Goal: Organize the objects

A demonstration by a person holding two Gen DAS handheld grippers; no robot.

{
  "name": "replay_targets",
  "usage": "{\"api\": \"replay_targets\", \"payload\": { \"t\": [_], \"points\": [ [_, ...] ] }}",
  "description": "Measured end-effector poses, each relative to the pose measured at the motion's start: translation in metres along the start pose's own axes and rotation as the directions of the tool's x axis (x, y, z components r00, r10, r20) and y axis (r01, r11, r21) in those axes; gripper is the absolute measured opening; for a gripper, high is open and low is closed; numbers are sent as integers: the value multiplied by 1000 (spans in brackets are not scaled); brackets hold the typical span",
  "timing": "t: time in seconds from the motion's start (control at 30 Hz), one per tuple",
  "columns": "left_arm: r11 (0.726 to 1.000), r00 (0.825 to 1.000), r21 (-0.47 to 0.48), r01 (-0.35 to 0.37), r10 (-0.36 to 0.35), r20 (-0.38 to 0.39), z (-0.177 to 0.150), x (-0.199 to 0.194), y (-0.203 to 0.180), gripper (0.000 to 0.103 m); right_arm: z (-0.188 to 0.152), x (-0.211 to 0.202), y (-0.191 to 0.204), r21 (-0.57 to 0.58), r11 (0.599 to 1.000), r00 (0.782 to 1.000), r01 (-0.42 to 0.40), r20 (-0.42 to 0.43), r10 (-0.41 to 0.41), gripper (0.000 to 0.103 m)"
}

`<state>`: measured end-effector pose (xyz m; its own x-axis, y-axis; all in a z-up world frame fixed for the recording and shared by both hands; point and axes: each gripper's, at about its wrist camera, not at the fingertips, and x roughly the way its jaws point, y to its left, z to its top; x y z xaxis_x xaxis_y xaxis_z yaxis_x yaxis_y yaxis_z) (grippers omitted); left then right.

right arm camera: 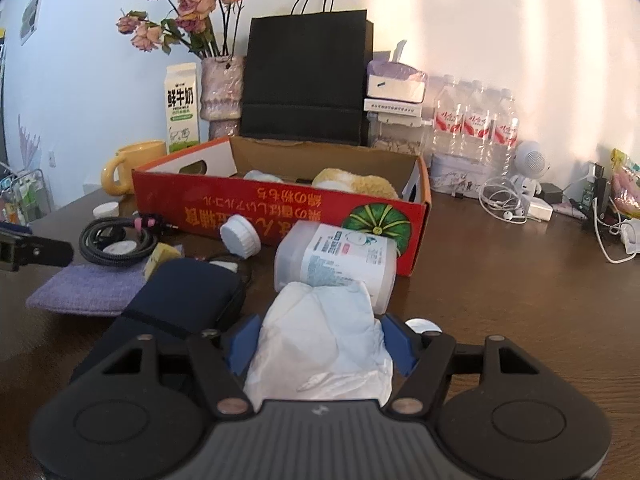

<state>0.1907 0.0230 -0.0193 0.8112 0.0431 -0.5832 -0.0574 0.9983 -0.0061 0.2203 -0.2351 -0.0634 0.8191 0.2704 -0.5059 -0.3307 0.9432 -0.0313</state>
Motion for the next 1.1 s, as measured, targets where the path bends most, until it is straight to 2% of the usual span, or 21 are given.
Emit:
{"api": "replay_targets", "payload": {
  "t": [0.3,0.4,0.5,0.7,0.77,0.87,0.97,1.1],
  "points": [
    [997,998,45,61,-61,3,10,27,-34,103,0,-3,-3,19,1000,1000,8,24,-9,67],
    [995,996,43,92,-92,-1,10,34,-41,99,0,-4,-3,19,1000,1000,8,30,-8,67],
    [996,996,16,86,-86,-13,9,42,-43,94,0,-4,-3,19,1000,999,6,32,-7,67],
    [989,989,-15,145,-145,-3,11,48,-46,73,0,-5,-3,18,1000,999,3,35,-4,67],
    [984,984,-22,176,-176,4,11,48,-47,58,0,-5,-2,17,1000,999,2,37,-3,67],
    [973,973,-30,230,-229,13,10,49,-48,40,0,-6,-2,14,1000,999,1,39,-2,67],
    [968,969,-21,249,-248,19,9,49,-51,33,0,-6,-2,13,1000,999,1,38,-1,67],
    [962,963,-38,270,-269,19,9,51,-50,31,0,-5,-2,12,1000,999,1,38,-2,67]
  ]
}}
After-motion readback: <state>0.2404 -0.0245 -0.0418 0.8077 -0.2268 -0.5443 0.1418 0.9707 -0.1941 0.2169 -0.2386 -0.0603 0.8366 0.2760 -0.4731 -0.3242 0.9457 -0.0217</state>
